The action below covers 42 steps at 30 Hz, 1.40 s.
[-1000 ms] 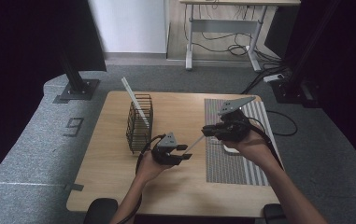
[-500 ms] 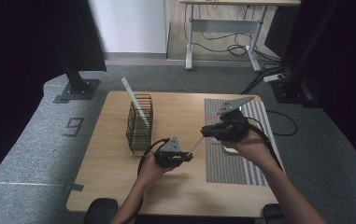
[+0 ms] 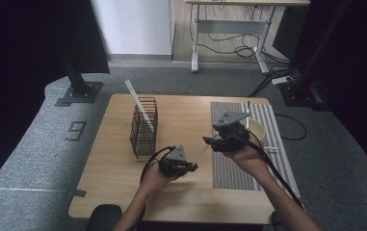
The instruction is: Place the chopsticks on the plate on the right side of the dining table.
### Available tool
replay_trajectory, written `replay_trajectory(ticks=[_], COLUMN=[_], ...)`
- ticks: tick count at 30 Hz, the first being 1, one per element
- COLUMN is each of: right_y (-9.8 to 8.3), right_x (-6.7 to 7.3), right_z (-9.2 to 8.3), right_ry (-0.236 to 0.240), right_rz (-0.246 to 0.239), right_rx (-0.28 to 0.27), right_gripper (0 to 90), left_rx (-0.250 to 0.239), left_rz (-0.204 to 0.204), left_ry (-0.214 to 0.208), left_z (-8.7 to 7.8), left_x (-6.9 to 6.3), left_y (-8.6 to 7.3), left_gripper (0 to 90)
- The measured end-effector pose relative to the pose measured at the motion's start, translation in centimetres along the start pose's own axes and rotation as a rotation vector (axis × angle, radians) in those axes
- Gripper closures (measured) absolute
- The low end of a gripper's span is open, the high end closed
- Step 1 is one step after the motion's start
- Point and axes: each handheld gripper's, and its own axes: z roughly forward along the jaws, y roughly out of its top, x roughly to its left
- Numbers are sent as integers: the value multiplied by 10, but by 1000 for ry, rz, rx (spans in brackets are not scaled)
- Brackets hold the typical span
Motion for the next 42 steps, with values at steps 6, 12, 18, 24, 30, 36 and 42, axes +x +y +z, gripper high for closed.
replay_trajectory(ticks=[6, 12, 18, 24, 30, 36, 42], right_y=[-9, -15, -29, -42, -54, -68, -80], right_x=[-5, -6, -13, -18, -22, -26, -29], right_z=[5, 6, 10, 12, 16, 22, 28], right_ry=[-3, -37, -46, -78, -89, -91, -90], right_rz=[44, 43, 56, 61, 73, 94, 117], right_rx=[-11, -10, -12, 0, 6, 16, 23], right_gripper=[318, 285, 283, 283, 289, 291, 291], left_rx=[18, 16, 10, -17, -36, -50, -74], left_rz=[-4, -8, -15, -12, -27, -28, -27], left_ry=[-7, -14, -26, -36, -47, -51, -62], left_z=[-3, -3, -6, -11, -16, -18, -21], left_x=[-2, -4, -4, -2, -1, 1, 2], left_y=[-3, -3, -4, -6, -8, -10, -11], left_gripper=[858, 859, 858, 857, 856, 854, 854])
